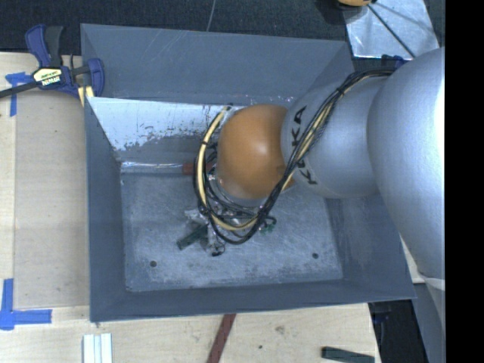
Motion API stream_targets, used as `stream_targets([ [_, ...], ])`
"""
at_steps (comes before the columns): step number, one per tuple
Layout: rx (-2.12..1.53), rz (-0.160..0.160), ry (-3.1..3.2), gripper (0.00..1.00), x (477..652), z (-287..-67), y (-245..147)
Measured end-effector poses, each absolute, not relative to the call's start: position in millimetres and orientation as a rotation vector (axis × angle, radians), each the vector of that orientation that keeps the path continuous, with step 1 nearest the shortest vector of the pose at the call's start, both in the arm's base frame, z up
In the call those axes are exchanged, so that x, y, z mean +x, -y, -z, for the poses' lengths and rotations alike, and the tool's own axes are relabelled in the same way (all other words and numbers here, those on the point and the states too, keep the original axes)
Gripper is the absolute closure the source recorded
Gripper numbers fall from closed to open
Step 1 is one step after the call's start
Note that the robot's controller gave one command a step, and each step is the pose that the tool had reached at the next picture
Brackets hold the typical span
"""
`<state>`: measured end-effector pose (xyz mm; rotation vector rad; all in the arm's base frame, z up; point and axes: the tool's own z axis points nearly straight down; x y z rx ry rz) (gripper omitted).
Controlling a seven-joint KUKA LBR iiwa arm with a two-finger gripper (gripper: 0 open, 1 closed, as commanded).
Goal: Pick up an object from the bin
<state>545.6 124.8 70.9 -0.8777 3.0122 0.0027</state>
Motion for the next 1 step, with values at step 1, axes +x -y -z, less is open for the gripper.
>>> stream_targets([
  [1, -0.858, 0.000, -3.018, 1.00, 548.9, -217.3, -114.5],
])
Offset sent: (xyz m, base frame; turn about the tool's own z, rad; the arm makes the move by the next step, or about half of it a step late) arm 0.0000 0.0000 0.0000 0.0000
